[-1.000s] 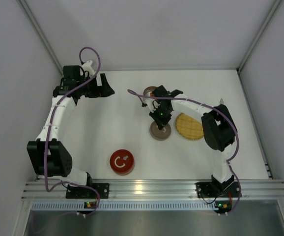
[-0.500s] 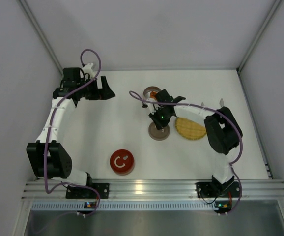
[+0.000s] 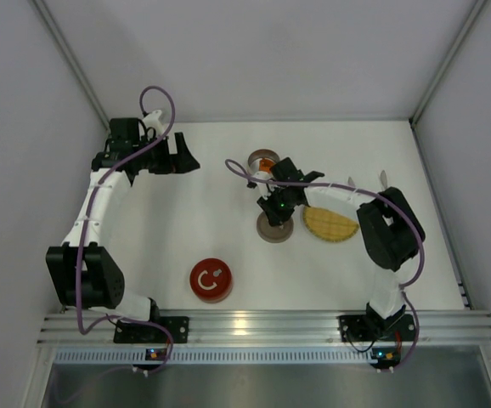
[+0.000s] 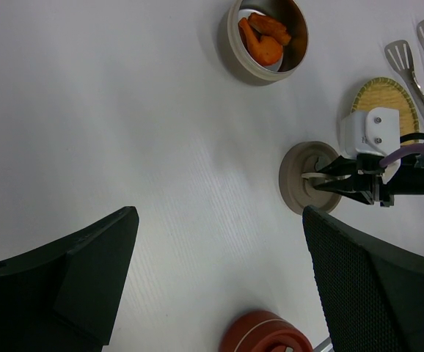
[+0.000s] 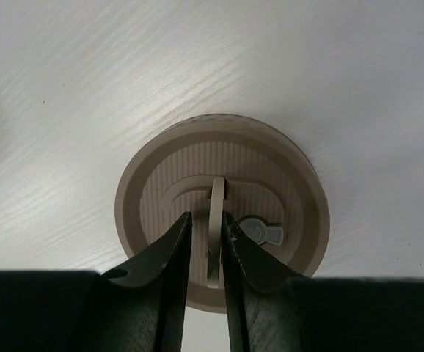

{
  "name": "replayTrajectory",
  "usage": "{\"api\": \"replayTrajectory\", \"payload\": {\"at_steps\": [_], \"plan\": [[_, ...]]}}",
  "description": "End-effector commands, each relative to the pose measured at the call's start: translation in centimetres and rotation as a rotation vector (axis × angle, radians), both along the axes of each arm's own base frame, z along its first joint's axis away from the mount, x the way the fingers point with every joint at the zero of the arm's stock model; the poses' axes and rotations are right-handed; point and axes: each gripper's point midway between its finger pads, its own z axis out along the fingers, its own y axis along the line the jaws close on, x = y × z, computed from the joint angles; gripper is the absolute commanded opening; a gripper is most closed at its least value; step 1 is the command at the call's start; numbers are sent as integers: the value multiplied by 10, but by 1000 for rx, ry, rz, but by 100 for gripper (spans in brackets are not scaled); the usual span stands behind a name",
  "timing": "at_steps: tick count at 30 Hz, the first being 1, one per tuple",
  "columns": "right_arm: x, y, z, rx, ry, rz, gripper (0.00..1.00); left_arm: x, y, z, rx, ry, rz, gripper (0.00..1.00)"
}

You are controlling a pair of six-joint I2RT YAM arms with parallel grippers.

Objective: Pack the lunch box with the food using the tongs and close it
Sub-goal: Place the box lid at the center of the board, then pick up the box lid from the center of the board.

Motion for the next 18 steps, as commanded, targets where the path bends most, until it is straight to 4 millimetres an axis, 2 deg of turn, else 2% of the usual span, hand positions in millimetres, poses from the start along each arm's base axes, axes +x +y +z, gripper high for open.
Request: {"api": "replayTrajectory", "payload": {"at_steps": [1, 6, 18], "plan": [[-8, -8, -8, -28, 0, 21, 23, -2, -3, 8, -8, -35, -28, 98], [-9, -16, -4, -30, -10, 16, 24, -2, -4, 5, -16, -30, -32, 98], [0, -26, 1, -56, -45, -18, 29, -6, -7, 1, -27, -27, -42, 98]]}}
